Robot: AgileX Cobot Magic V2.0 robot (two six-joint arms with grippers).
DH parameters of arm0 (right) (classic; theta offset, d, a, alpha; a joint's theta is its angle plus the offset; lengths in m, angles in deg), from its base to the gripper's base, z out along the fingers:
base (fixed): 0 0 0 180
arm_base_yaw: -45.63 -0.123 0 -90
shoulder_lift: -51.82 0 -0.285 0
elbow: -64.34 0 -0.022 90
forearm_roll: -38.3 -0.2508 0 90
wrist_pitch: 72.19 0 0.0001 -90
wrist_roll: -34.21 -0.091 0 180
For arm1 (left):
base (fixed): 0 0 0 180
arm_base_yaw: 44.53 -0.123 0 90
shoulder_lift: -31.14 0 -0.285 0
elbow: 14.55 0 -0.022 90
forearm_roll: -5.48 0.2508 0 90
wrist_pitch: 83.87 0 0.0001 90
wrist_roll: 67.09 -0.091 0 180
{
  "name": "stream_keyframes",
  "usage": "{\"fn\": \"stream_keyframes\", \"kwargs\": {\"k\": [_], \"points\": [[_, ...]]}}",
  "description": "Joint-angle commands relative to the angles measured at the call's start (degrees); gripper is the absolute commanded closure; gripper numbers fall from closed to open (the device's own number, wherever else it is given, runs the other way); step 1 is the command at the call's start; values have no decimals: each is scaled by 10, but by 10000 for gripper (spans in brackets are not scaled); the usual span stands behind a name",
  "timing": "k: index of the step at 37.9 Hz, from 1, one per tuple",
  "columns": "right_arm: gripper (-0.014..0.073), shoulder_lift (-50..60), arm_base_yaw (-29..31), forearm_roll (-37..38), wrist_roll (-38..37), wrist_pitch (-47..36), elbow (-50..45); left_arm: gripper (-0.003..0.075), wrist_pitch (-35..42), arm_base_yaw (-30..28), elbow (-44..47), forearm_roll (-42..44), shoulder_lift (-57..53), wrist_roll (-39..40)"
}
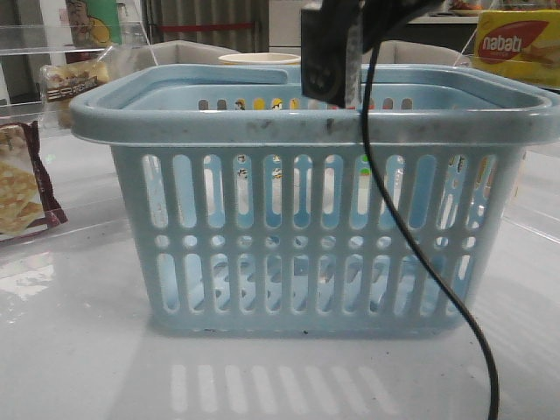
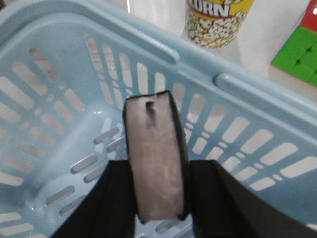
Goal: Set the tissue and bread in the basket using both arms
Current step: 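Carry the tissue pack over the basket and release it inside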
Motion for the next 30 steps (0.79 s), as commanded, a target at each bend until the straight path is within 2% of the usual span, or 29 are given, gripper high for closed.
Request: {"fn": "stream_keyframes", "kwargs": {"k": [1,4,13,21,30], "points": [[86,13,-1,-6,1,-35,21,215,42,4,-17,-3,-1,1],[50,20,-1,-6,1,-31,21,215,42,4,-17,-3,-1,1],[50,89,-1,6,1,17,7,215,42,4,-17,-3,-1,1],[50,201,-1,48,1,28,-71,215,42,4,-17,-3,-1,1],[50,321,-1,49,1,35,-180,215,42,4,-17,-3,-1,1]]}}
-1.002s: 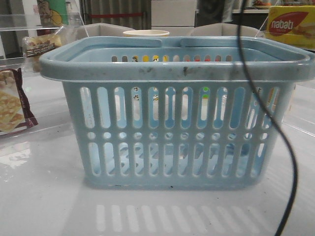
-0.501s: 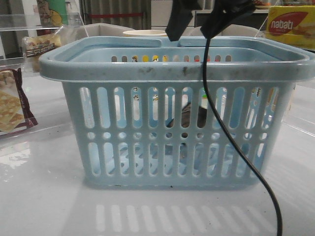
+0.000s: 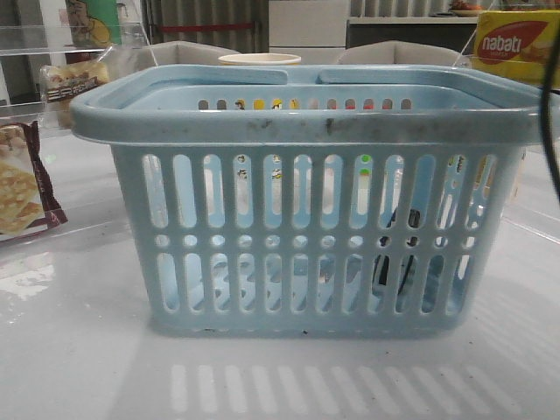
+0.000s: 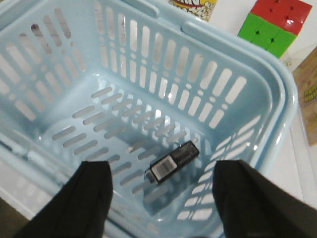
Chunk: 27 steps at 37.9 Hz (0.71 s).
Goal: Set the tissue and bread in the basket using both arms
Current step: 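Carry the tissue pack over the basket and release it inside, then grasp the plastic-wrapped bread bun on the shelf with the left gripper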
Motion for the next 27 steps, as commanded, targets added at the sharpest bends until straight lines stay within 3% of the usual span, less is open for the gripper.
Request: {"fn": "stream_keyframes", "kwargs": {"k": [1,6,10,17,23,27], "points": [[50,59,0,10,1,-31,-30,215,42,4,-17,-3,-1,1],[50,115,0,10,1,-32,-79,213,42,4,-17,-3,-1,3],[50,142,0,10,1,-37,-96,199,41,-6,-17,0,-1,48],[50,152,0,10,1,-33,-96,129,32,-65,-43,4,22,64],[50,151,0,10,1,-33,-96,130,15,-119,-109,11,105,60],[50,151,0,10,1,-33,-96,130,15,-122,-167,41,178,60]]}}
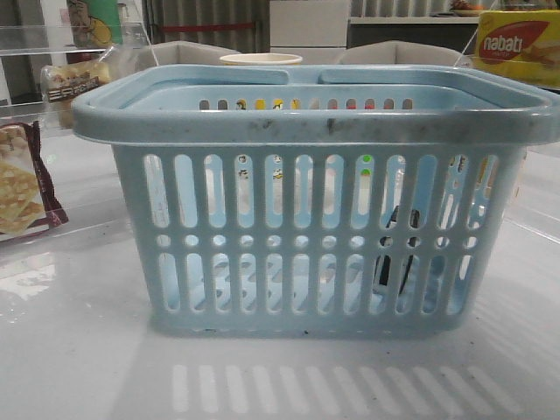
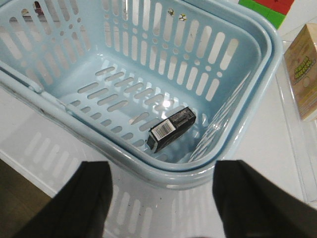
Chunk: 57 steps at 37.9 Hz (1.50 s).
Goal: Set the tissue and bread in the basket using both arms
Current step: 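Grasp the plastic-wrapped bread bun on the shelf with the left gripper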
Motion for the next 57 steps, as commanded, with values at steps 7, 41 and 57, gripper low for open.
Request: {"fn": "stream_keyframes", "kwargs": {"k": [7,41,57], "points": [[50,4,0,9,1,-40,15,139,34,-3,-174,58,173,4],[50,4,0,9,1,-40,15,209,21,-22,-501,137,546,4],[50,4,0,9,1,-40,15,625,-60,-20,-567,142,533,4]]}}
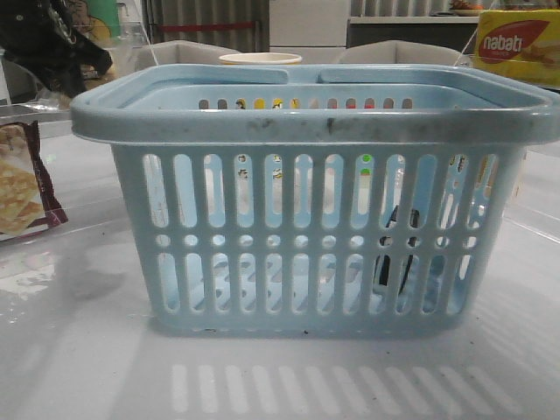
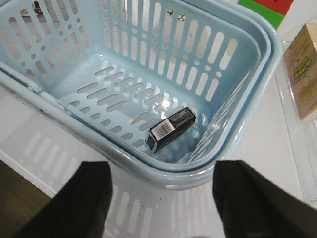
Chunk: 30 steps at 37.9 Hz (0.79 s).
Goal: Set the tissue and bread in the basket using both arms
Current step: 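Grasp the plastic-wrapped bread bun on the shelf with the left gripper, then carry the bread bun over the basket and release it inside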
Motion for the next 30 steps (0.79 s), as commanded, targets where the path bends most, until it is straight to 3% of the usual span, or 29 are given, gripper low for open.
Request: {"fn": "stream_keyframes", "kwargs": {"k": [1,12,20,30], "points": [[50,4,0,9,1,-40,15,631,-6,2,-47,4,-54,4],[50,4,0,9,1,-40,15,630,-36,41,-61,-71,-137,-2],[50,4,0,9,1,-40,15,630,-74,107,-61,-177,-169,-119],[50,4,0,9,1,-40,15,630,-138,202,-33,-212,-170,-154]]}}
